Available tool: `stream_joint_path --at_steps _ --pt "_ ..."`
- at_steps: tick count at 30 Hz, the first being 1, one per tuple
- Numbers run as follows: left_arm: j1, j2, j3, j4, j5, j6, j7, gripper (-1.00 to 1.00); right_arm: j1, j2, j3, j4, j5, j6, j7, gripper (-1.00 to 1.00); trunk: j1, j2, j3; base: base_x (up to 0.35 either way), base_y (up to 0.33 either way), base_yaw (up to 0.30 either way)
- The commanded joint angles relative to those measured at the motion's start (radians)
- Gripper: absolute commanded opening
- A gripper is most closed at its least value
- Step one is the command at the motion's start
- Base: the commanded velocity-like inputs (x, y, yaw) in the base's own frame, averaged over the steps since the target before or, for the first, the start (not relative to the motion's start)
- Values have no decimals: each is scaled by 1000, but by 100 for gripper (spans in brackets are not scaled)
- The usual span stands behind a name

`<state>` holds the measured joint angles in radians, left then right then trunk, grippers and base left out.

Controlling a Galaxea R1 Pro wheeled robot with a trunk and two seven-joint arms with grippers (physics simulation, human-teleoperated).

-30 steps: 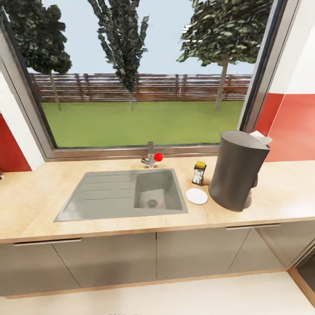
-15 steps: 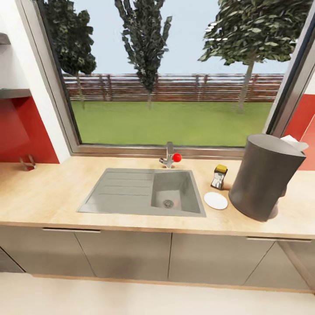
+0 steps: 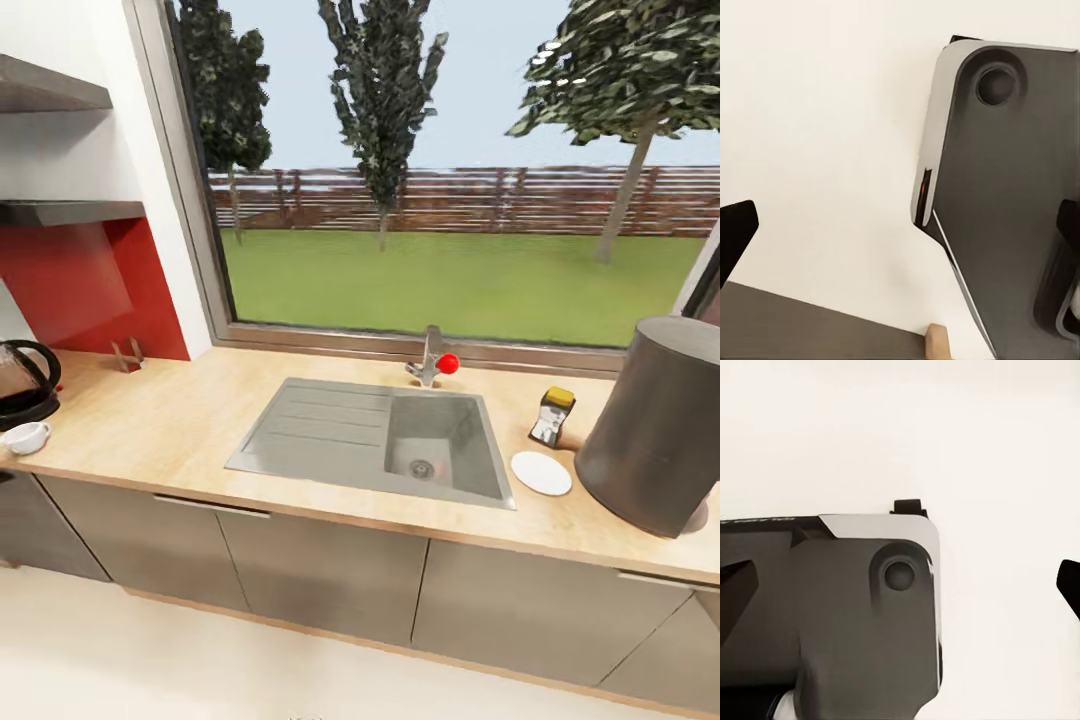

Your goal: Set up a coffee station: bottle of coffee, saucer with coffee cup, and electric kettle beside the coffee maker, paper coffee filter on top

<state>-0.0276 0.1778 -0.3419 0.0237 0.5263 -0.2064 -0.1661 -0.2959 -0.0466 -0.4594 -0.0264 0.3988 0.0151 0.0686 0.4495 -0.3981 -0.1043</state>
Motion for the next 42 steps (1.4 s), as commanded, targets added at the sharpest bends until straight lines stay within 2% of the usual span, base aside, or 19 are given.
stream_joint_path --at_steps 1,31,42 --pt "-1 -1 -8 3 11 -4 -6 100 0 0 -8 -1 9 2 4 100 1 -2 -2 0 0 275" --pt "-3 -3 -12 2 9 -4 -6 100 3 -1 -8 -1 8 2 2 100 1 -2 -13 3 2 275" --pt "-3 -3 -11 2 10 -5 -6 100 13 -5 -8 -1 8 3 2 100 1 -2 -18 127 212 275"
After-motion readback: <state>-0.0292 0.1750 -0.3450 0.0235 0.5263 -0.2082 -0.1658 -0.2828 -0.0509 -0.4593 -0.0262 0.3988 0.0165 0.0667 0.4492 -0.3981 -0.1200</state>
